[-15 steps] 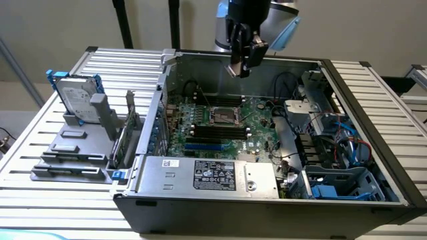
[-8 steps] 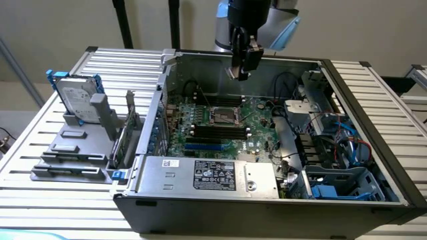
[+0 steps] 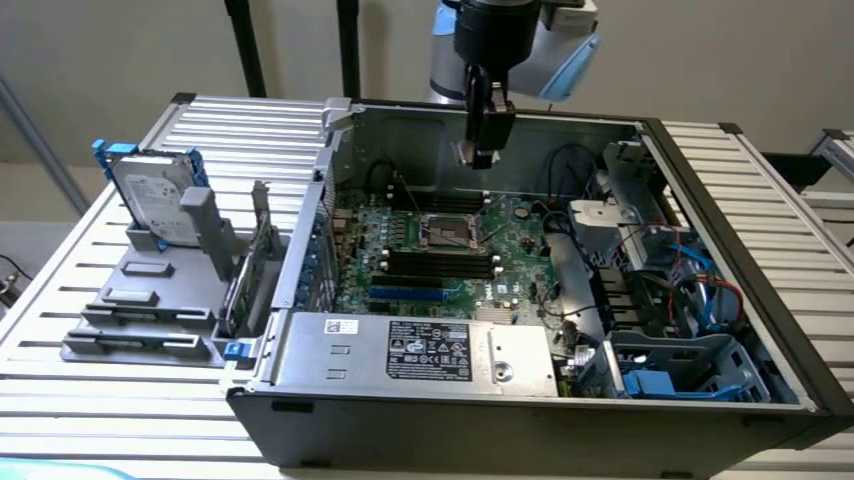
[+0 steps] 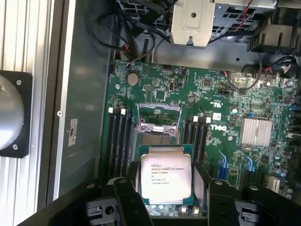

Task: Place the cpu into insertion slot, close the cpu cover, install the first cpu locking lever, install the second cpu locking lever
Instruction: 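Place the cpu into insertion slot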

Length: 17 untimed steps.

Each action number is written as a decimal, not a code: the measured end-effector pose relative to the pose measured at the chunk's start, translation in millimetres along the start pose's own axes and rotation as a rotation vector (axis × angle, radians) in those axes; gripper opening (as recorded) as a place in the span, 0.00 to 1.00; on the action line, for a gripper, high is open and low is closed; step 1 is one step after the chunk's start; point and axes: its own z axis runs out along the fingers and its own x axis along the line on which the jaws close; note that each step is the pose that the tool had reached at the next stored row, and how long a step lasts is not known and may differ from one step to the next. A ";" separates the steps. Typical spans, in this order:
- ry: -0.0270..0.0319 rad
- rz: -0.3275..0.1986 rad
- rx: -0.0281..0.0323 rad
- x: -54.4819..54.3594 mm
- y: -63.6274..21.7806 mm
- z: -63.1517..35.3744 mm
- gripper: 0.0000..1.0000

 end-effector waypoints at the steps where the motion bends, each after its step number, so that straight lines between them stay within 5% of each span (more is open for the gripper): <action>1: -0.0008 0.018 -0.0004 0.0 -0.1 1.4 0.55; 11: -0.0076 0.138 -0.0046 -0.4 -3.2 16.5 0.55; 17: -0.0155 0.154 -0.0052 0.5 -19.1 26.8 0.55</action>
